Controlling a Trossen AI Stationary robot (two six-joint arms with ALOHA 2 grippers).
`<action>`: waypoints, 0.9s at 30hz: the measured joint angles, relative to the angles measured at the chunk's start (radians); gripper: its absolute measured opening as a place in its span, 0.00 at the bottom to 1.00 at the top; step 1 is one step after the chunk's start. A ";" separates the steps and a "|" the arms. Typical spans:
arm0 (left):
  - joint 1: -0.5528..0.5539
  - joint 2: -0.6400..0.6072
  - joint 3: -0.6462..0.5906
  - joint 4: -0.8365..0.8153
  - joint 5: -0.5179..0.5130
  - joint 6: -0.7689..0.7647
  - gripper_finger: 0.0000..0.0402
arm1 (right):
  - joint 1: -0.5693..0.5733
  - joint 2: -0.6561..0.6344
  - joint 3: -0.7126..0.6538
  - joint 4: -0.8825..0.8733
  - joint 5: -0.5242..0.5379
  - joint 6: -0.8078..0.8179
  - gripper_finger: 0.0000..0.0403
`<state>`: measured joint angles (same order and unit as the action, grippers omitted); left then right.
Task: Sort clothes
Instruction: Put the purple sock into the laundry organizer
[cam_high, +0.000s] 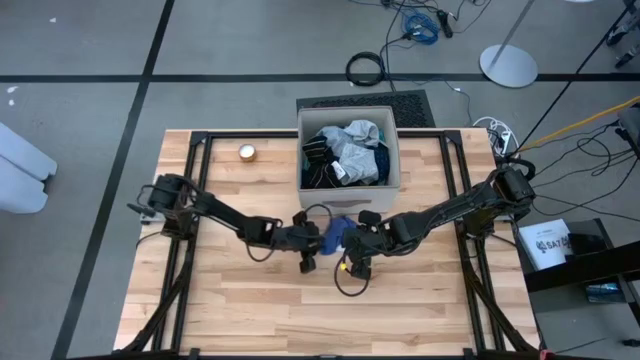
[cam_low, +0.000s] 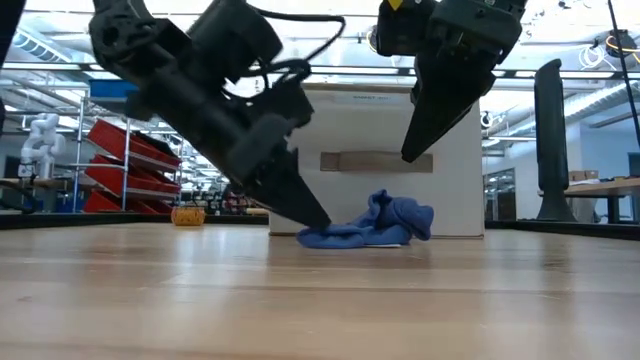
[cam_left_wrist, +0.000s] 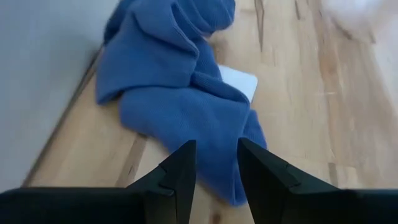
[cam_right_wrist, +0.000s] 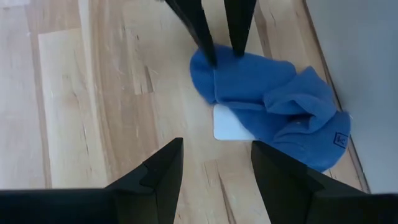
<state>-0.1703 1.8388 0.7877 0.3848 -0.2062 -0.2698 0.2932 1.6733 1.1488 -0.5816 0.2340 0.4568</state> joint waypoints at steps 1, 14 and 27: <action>0.000 0.016 0.011 0.000 0.005 0.014 0.31 | 0.000 0.000 0.000 0.001 0.000 0.000 0.44; 0.000 0.110 0.154 -0.327 0.038 0.076 0.28 | 0.000 0.000 0.000 0.001 -0.016 0.014 0.44; -0.015 0.047 0.195 -0.449 0.029 0.127 0.02 | 0.007 -0.046 0.000 -0.021 -0.031 0.057 0.44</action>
<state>-0.1854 1.8860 0.9822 -0.0640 -0.1772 -0.1426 0.3002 1.6276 1.1492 -0.6021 0.2032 0.5136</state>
